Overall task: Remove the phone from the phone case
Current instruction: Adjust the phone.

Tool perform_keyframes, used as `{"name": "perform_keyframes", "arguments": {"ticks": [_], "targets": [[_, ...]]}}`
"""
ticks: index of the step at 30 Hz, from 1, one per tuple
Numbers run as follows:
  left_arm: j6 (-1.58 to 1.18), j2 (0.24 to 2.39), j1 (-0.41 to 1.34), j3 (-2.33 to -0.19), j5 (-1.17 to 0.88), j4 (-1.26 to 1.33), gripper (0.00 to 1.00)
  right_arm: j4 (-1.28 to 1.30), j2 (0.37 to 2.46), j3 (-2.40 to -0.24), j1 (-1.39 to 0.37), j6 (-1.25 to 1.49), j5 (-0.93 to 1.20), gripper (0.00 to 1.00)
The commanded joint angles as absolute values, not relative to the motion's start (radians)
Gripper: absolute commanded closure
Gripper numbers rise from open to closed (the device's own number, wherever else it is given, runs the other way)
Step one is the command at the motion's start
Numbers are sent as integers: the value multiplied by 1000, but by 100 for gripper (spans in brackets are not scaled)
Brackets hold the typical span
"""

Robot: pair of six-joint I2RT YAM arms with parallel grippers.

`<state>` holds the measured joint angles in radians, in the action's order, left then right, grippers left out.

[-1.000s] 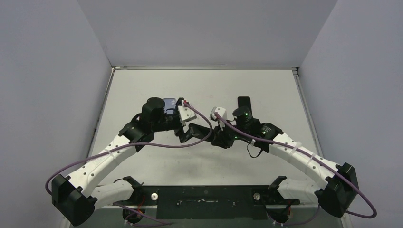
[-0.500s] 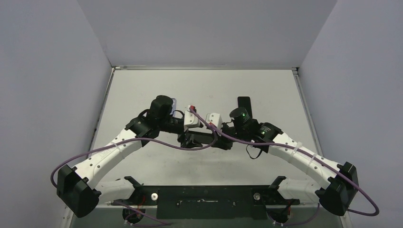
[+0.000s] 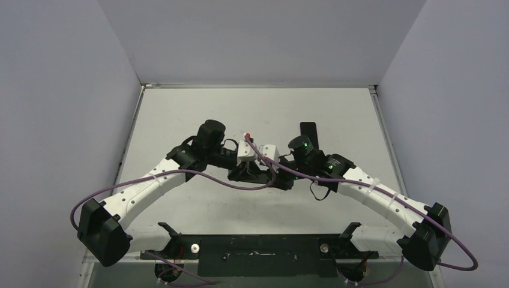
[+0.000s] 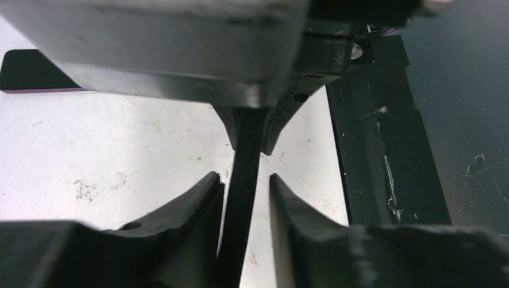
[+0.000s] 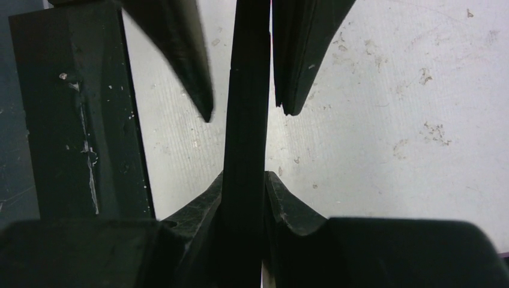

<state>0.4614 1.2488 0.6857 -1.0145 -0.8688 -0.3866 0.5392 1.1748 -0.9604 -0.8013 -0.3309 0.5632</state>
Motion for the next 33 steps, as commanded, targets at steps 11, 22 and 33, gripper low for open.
{"name": "perform_keyframes", "arguments": {"ticks": [11, 22, 33], "targets": [[293, 1156, 684, -979, -728, -239, 100, 401, 1141, -992, -791, -337, 580, 67], [-467, 987, 519, -734, -449, 264, 100, 25, 919, -778, -646, 58, 625, 12], [-955, 920, 514, -612, -226, 520, 100, -415, 906, -546, -649, 462, 693, 4]]}}
